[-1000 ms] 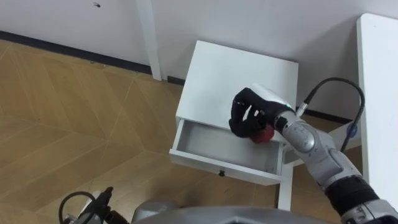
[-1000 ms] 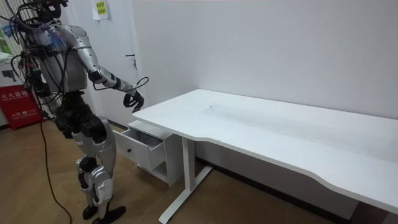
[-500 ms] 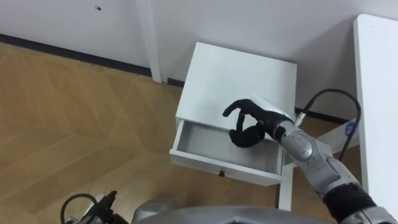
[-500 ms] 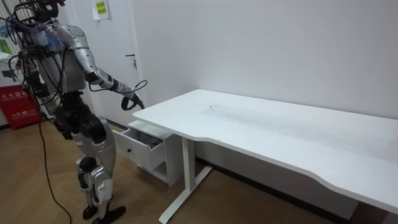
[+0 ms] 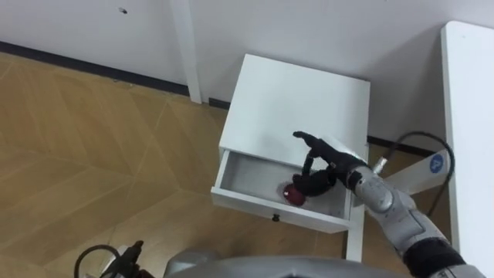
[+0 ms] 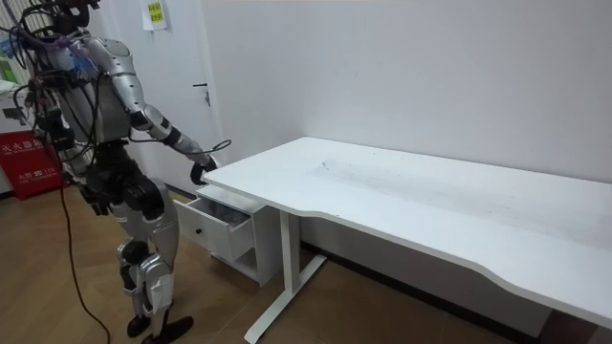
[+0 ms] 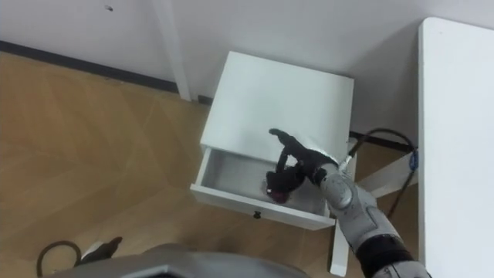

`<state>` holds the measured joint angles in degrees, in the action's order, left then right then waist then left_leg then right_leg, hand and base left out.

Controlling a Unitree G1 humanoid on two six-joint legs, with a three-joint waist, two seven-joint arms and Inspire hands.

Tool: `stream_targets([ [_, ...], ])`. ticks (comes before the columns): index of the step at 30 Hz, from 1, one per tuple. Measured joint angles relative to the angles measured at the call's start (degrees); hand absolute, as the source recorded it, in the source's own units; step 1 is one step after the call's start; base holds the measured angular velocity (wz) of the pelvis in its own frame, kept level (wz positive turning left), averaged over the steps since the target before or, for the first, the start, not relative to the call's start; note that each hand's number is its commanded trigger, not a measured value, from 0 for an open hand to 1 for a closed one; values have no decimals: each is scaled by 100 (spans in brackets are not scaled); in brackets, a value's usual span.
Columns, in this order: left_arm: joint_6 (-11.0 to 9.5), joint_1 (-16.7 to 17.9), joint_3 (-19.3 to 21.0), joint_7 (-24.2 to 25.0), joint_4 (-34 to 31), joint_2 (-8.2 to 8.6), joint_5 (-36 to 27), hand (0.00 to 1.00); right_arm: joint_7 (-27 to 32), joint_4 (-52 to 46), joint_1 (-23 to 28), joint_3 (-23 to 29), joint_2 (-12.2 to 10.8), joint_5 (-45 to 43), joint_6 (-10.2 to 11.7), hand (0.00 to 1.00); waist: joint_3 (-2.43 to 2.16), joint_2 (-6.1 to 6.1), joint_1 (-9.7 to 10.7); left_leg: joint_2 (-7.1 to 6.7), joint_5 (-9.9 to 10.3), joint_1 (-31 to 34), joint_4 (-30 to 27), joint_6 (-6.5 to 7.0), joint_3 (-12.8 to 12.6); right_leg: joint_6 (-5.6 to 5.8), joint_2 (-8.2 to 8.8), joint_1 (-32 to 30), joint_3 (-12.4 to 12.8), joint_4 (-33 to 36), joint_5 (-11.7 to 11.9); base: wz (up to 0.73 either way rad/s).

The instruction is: Put apple and close drawer

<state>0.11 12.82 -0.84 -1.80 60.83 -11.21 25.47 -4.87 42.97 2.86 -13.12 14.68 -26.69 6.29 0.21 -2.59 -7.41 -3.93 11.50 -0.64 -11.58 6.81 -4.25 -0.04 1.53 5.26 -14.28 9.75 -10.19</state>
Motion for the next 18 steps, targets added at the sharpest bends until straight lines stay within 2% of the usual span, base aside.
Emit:
stream_targets([
  [2, 6, 38, 93, -88, 5, 52, -6, 0, 181, 421, 144, 268, -1, 194, -22, 0, -8, 41, 81, -24, 28, -16, -31, 20, 18, 38, 31, 28, -13, 41, -41, 4],
  [3, 13, 54, 159, -104, 91, 96, 4, 0, 311, 764, 191, 544, -16, 373, -7, 0, 0, 67, 184, -61, 64, -3, -96, 52, 26, 76, 92, -36, -22, 239, -147, 9],
  [4, 14, 54, 249, -94, 99, 136, 15, 0, 445, 1118, 210, 832, -11, 476, -41, 0, 1, 108, 265, -104, 154, 50, -229, 94, -16, 121, 196, -233, -19, 731, -334, 5],
  [5, 15, 50, 285, -82, 110, 152, 11, 0, 521, 1229, 261, 970, 4, 533, -92, 0, -2, 135, 274, -115, 197, 82, -317, 115, -26, 187, 258, -401, -17, 1100, -405, 0],
  [6, 11, 36, 317, -25, 109, 142, 6, 0, 650, 1403, 396, 1274, 33, 598, -175, 0, -17, 209, 357, -123, 242, 114, -442, 156, -33, 229, 420, -862, -17, 2139, -432, 4],
  [7, 0, 27, 342, -10, 106, 116, 4, 0, 722, 1494, 446, 1380, 38, 599, -193, 0, 4, 175, 422, -161, 256, 111, -483, 181, -28, 257, 527, -1136, -11, 2706, -381, 10],
  [8, -10, -19, 445, -9, 128, 57, -9, 0, 841, 1714, 546, 1522, 65, 586, -214, 0, -7, 213, 493, -235, 308, 100, -639, 264, -37, 302, 731, -1695, 111, 3859, -3, 9],
  [9, -13, -40, 497, -16, 167, 11, -4, 0, 922, 1949, 588, 1573, 94, 622, -249, 0, -3, 233, 571, -238, 381, 107, -823, 328, -30, 369, 826, -2305, 347, 4776, 804, 4],
  [10, -40, -80, 497, -19, 206, -41, -21, 0, 952, 2060, 673, 1661, 91, 735, -255, 0, -3, 394, 658, -177, 473, 162, -1037, 400, -33, 474, 822, -2945, 562, 5717, 1576, 0],
  [11, -46, -112, 499, -27, 220, -73, -42, 0, 954, 2131, 678, 1681, 85, 823, -248, 0, 7, 402, 714, -164, 517, 217, -1138, 426, -38, 417, 821, -3321, 652, 6350, 1491, -8],
  [12, -37, -165, 501, -32, 253, -116, -126, 0, 953, 2172, 684, 1692, 88, 908, -244, 0, 35, 480, 753, -121, 552, 351, -1337, 457, -42, 271, 824, -3965, 697, 7757, 1174, 0],
  [13, 4, -267, 496, -45, 272, -119, -127, 0, 955, 2211, 710, 1682, 95, 1040, -245, 0, 74, 614, 821, -5, 588, 476, -1507, 477, -23, 194, 789, -4521, 671, 8867, 869, 0],
  [15, 86, -329, 507, -65, 274, -123, -125, 0, 936, 2291, 714, 1607, 84, 1255, -248, 0, 91, 689, 851, 51, 608, 573, -1584, 492, -15, 195, 821, -5034, 700, 9791, 568, 3],
  [17, 133, -242, 519, -146, 276, -117, -114, 0, 936, 2444, 684, 1509, 85, 1455, -275, 0, 99, 704, 874, 43, 641, 560, -1618, 463, -10, 230, 889, -5014, 815, 9640, 457, 0],
  [18, 133, -160, 518, -174, 285, -123, -119, 0, 966, 2486, 675, 1432, 84, 1604, -375, 0, 90, 670, 883, 30, 650, 547, -1610, 446, 22, 252, 889, -4662, 872, 8833, 445, 3],
])
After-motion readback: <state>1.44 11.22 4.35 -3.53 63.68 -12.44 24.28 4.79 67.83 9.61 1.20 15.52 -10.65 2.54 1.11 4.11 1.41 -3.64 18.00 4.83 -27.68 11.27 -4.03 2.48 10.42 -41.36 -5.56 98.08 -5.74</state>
